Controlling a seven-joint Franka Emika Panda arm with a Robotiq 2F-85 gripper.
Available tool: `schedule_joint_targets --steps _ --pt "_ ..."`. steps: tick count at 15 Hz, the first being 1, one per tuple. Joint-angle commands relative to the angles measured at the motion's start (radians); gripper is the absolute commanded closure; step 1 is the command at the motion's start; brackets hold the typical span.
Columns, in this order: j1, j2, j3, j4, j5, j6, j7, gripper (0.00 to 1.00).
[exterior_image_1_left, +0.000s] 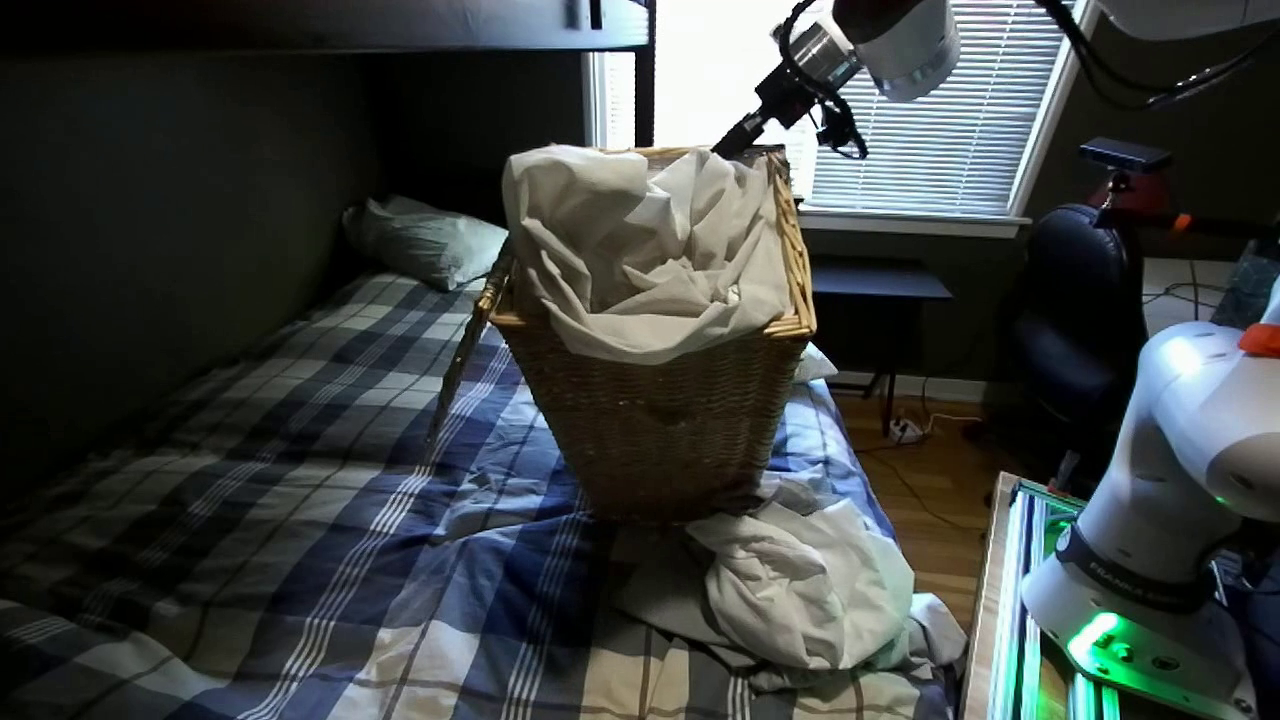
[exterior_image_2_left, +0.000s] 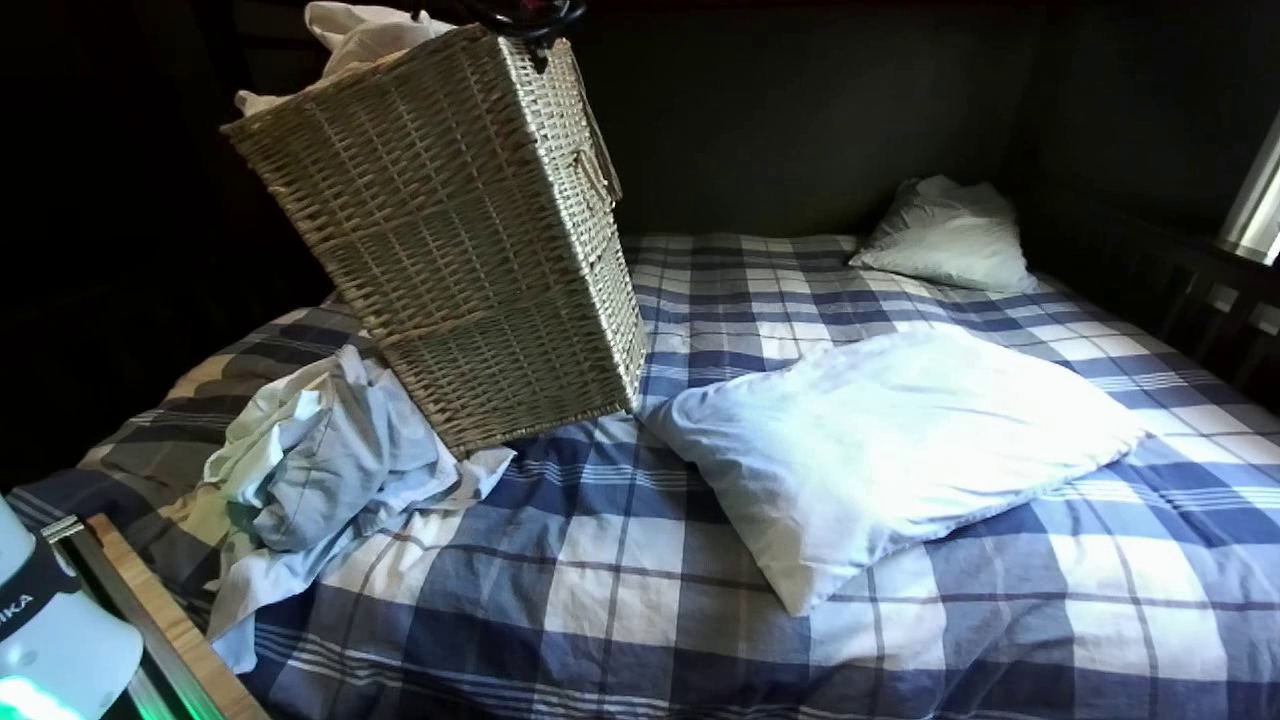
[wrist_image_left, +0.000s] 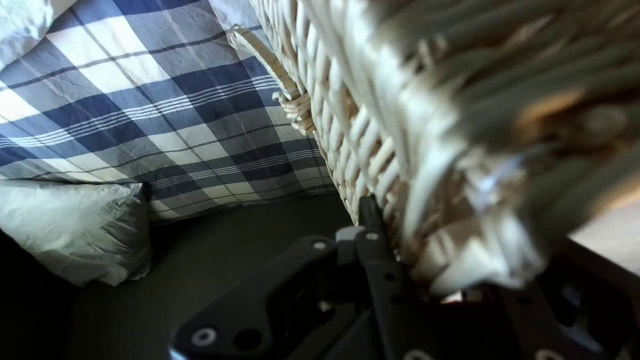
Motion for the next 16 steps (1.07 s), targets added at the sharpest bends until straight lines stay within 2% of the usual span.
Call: schedule_joint_targets --steps 1,4,8,10,12,13,16 --pt "-0.018 0.100 -0.032 0.147 0.206 -0.065 -0.057 0.96" --pt "-0.093 0.202 -0.018 0.219 0.299 -0.131 -0.109 0.96" --pt "-0.189 0.311 0.030 0.299 0.367 -0.190 -0.112 0.96" --pt "-0.225 0.327 0.057 0.313 0.372 -0.191 -0.096 0.57" --pt "-0.242 0.308 0.080 0.300 0.377 -0.141 -0.030 0.45" --pt "-0.242 0.283 0.089 0.288 0.356 -0.084 0.009 0.35" --pt "-0.241 0.213 0.108 0.256 0.194 0.043 0.154 0.12"
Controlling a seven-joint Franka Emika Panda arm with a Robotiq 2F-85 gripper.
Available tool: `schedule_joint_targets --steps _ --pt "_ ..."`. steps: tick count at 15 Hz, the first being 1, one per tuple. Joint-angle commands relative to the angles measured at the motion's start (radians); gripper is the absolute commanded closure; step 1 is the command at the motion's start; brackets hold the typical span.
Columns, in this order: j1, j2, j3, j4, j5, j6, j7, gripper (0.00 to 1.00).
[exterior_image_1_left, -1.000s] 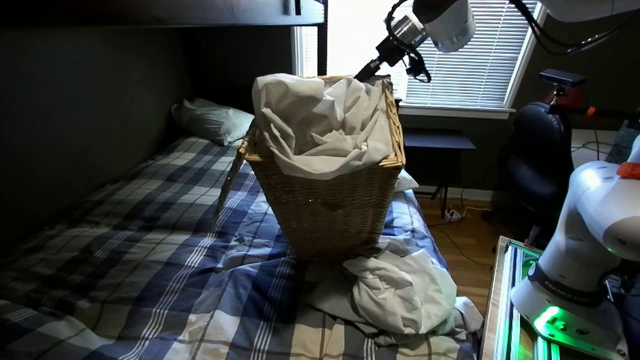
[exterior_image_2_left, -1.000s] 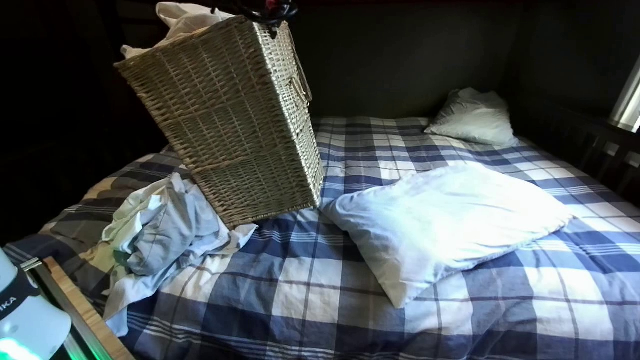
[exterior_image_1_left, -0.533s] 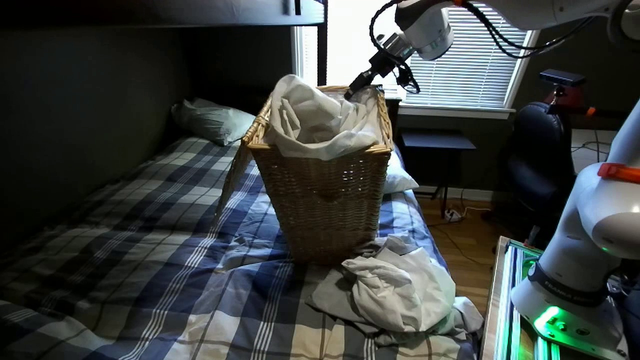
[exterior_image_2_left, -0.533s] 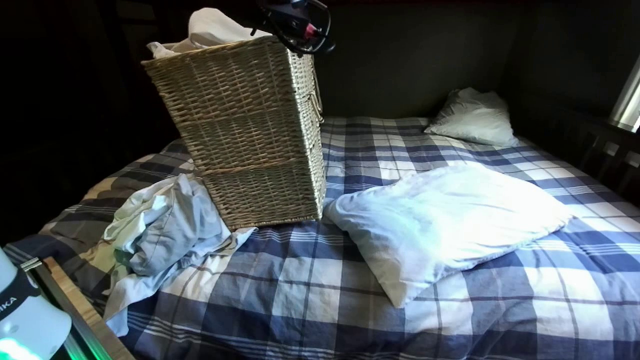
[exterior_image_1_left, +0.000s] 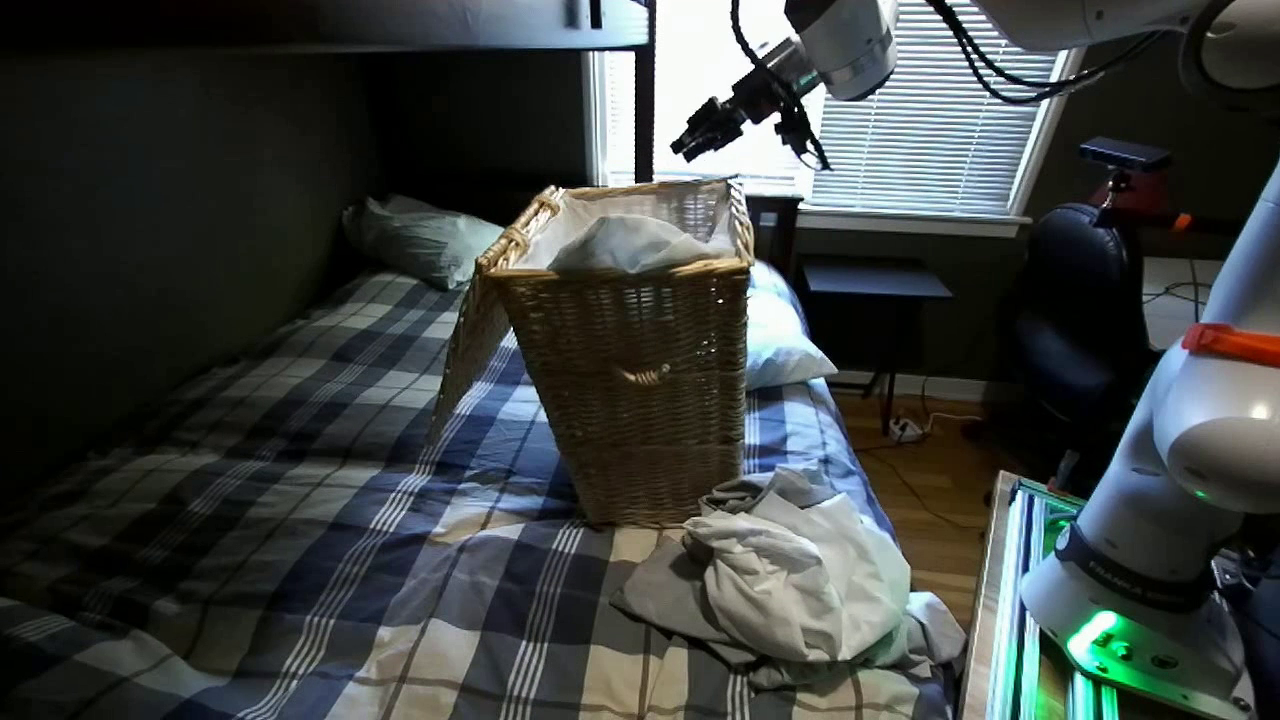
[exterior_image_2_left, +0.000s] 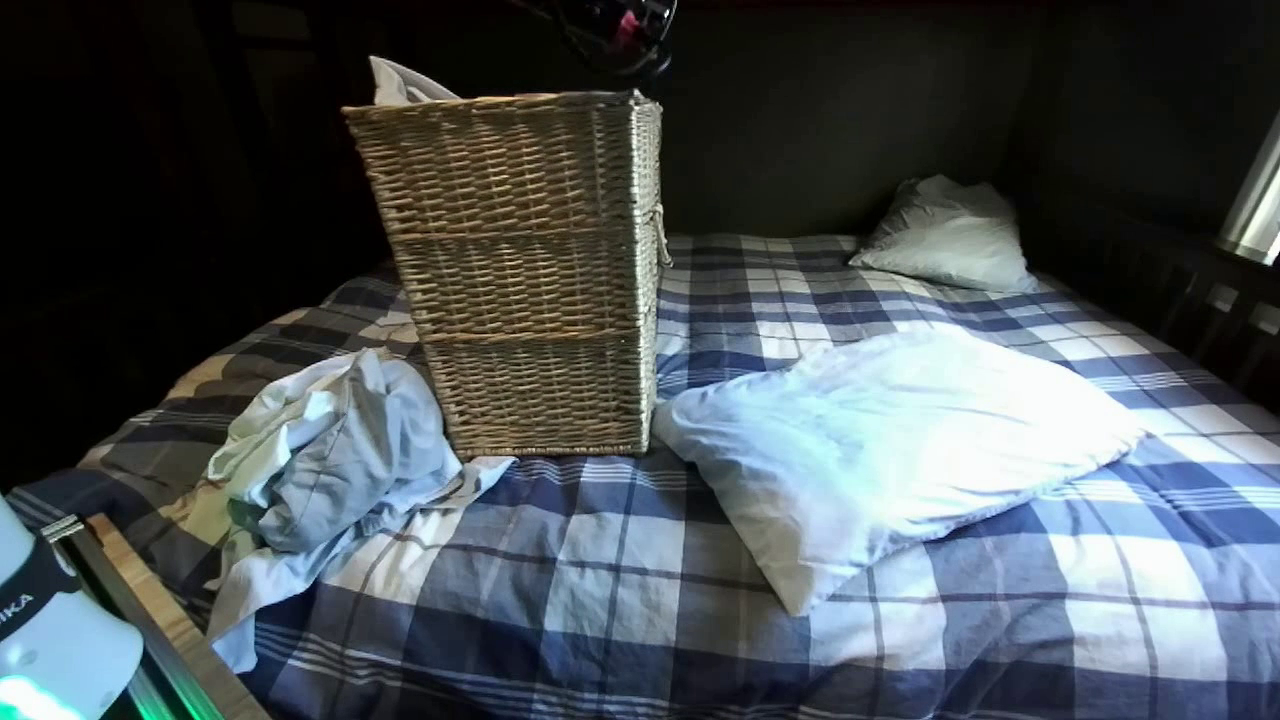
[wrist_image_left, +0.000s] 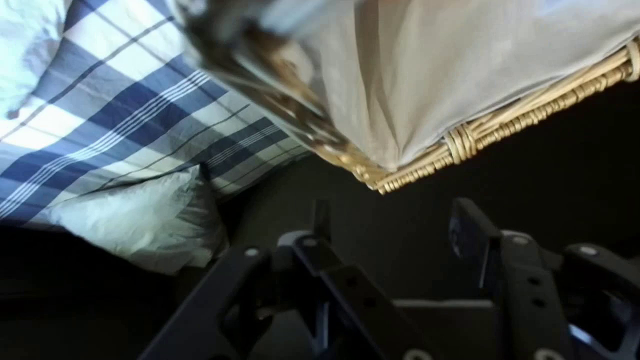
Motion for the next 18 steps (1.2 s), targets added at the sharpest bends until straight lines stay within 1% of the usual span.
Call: schedule_joint_targets --steps 1,2,5,7,9,11,14,15,17,18 --pt "-0.016 -0.109 0.038 -0.069 -0.207 0.092 0.190 0.05" --pt "-0.017 -0.136 0.044 -0.087 -0.296 0.092 0.245 0.00" --pt "-0.014 -0.225 0.074 -0.139 -0.549 0.006 0.365 0.00" --pt "0.004 -0.294 0.103 -0.181 -0.684 -0.092 0.419 0.00" --pt "0.003 -0.372 0.149 -0.232 -0.828 -0.188 0.498 0.00" --pt "0.005 -0.465 0.184 -0.296 -0.927 -0.313 0.541 0.00" --pt "0.013 -0.598 0.208 -0.398 -0.992 -0.537 0.580 0.00" --pt "0.019 -0.640 0.206 -0.424 -0.990 -0.609 0.585 0.00" --pt "0.034 -0.713 0.186 -0.476 -0.953 -0.725 0.588 0.00" --pt "0.043 -0.745 0.177 -0.506 -0.923 -0.733 0.599 0.00"
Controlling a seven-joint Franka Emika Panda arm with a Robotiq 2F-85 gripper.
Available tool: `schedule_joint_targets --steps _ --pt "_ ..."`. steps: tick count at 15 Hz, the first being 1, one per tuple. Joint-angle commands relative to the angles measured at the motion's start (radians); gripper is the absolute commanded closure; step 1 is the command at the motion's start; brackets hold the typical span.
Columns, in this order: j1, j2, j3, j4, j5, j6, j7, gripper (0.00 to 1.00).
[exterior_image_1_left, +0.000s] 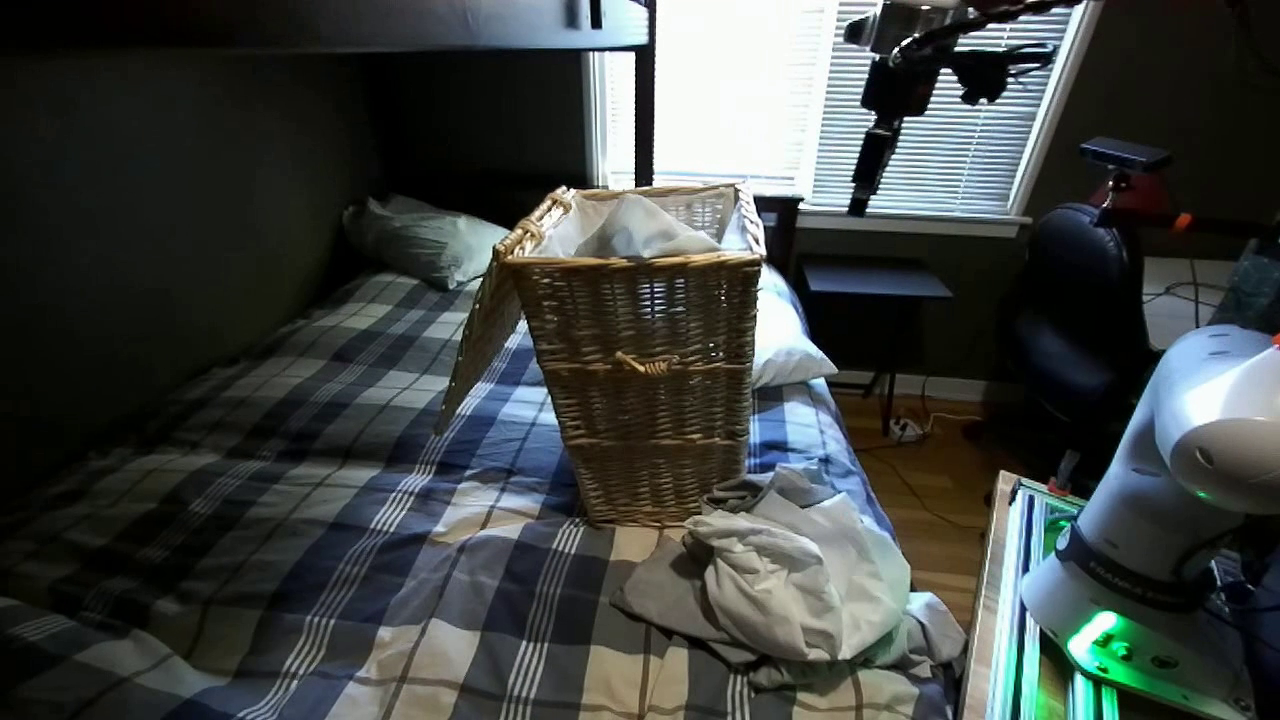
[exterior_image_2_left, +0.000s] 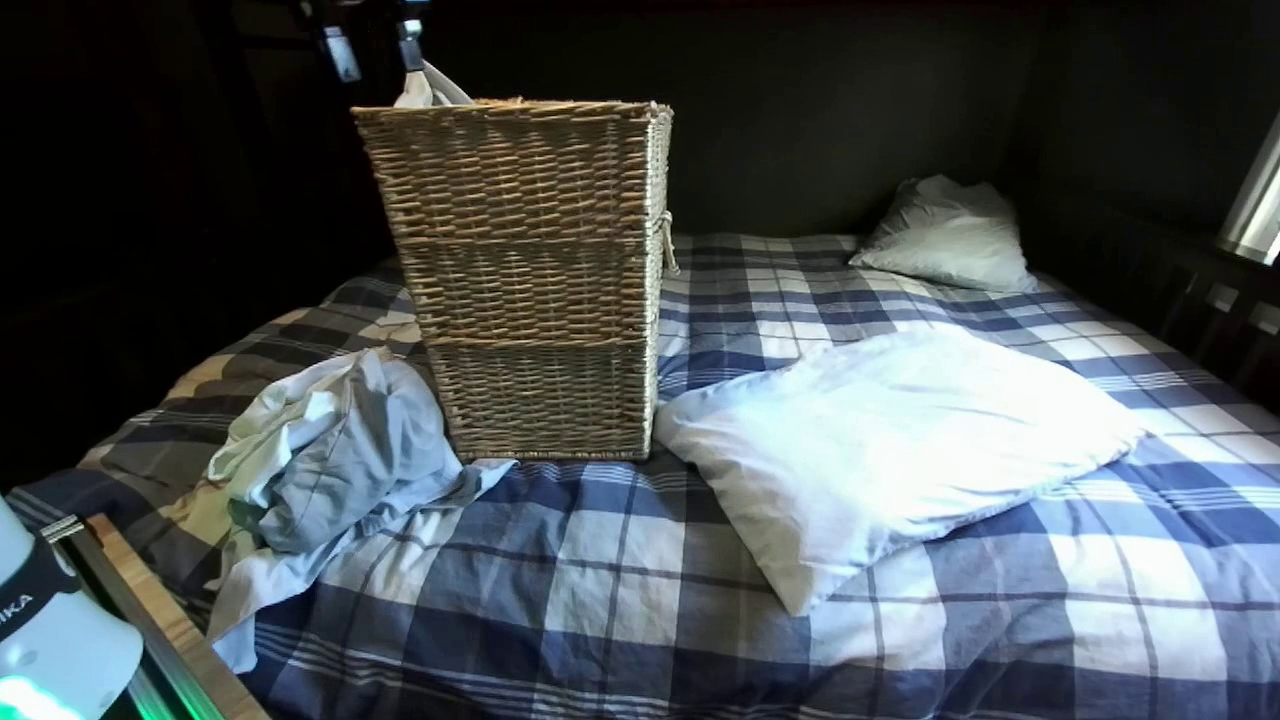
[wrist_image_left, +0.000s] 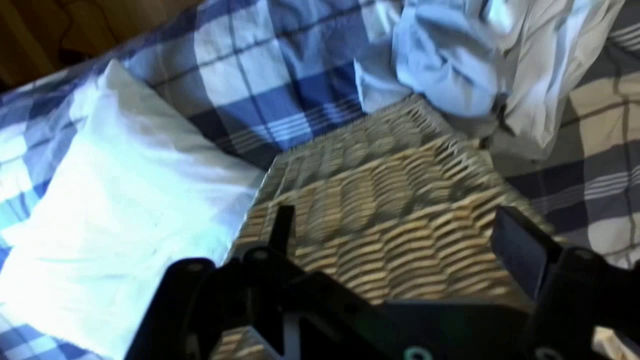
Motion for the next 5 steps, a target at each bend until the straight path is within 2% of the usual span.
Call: schedule_joint_targets --steps 1,5 --pt "0.030 -0.035 -0.023 -0.026 -0.003 -0.042 0.017 0.00" --pt "0.036 -0.060 -0.028 -0.035 -0.004 -0.047 0.017 0.00"
